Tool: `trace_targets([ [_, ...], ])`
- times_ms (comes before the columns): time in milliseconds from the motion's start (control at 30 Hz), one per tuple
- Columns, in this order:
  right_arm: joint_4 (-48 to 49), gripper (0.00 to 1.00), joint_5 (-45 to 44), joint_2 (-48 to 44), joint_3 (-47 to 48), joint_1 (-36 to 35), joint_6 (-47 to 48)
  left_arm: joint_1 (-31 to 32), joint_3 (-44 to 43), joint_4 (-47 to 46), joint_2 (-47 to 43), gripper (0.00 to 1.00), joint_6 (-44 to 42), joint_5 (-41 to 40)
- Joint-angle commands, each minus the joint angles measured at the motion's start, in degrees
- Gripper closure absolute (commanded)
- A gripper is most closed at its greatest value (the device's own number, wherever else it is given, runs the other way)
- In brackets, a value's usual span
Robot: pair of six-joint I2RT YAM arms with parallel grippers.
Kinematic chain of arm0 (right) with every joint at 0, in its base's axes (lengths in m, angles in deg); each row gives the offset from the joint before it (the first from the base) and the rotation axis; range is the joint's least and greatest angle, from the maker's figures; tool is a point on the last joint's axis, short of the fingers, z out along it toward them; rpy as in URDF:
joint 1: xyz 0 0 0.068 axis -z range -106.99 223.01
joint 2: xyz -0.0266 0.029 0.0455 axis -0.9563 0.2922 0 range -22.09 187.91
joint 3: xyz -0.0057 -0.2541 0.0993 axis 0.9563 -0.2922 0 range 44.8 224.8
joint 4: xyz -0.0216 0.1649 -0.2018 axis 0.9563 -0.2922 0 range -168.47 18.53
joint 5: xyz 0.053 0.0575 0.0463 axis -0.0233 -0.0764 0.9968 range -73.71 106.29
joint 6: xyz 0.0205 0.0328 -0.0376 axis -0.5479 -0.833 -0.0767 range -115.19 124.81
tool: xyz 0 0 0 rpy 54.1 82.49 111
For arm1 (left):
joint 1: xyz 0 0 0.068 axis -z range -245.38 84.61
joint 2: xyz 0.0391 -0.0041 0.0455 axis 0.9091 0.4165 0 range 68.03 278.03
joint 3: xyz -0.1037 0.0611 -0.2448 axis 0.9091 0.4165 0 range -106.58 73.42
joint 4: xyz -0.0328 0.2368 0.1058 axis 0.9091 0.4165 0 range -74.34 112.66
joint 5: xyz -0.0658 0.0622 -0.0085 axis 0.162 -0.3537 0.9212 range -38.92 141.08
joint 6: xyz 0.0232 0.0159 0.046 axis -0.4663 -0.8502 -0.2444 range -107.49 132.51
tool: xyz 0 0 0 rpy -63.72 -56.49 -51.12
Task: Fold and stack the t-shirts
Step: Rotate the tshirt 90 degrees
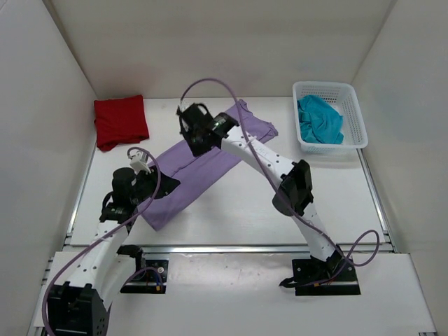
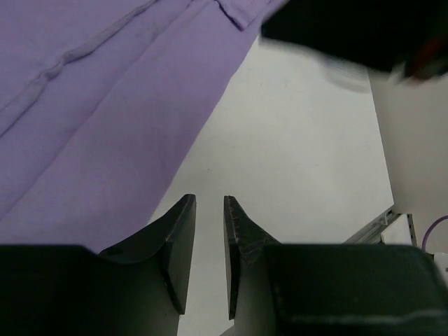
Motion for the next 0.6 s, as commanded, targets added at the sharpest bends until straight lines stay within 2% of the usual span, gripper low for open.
trace_targets([
  [0,-1.16,0.97,-8.69,-8.35,-9.73,0.75,-0.48,-1.38,-1.44,5.37,-2.64,0.66,-3.66,-0.48],
  [33,1.66,0.97,-8.08,-11.35,-14.41,0.65,-0.74,-1.3,-1.34,5.63,-2.73,0.66,-3.66,-0.57],
  [100,18.04,0.96,-4.49,-26.86,-39.63,1.09,-2.84,-1.47,-0.82,5.64,-3.17,0.66,-3.4,0.22],
  [133,28.04,0.91,-0.29,-35.73,-52.82,1.7,-4.59,-1.47,-0.64,5.11,-3.43,0.66,-3.05,0.13],
  [167,33.54,0.87,1.75,-39.73,-59.13,2.14,-5.74,-1.12,-0.55,5.11,-3.78,0.66,-2.61,0.13],
  [233,51.26,0.76,8.69,-48.97,-79.93,4.07,-13.89,-0.77,-0.03,3.1,-3.61,0.65,-1.65,0.31],
  [300,61.12,0.71,12.82,-48.31,-88.23,3.82,-21.18,-0.77,-0.2,1.6,-3.17,0.65,-0.33,1.62],
  [367,68.55,0.66,13.38,-44.45,-91.7,2.5,-24.73,-0.51,-0.81,0.98,-2.47,0.65,-0.32,1.8],
  [400,70.83,0.62,12.16,-41.13,-91.19,1.02,-26.04,-0.33,-1.77,1.33,-1.68,0.65,-0.15,1.72],
  [567,77.8,0.59,11.88,-29.67,-87.41,-0.84,-31.85,0.64,-2.13,0.98,-1.06,0.64,0.12,2.15],
])
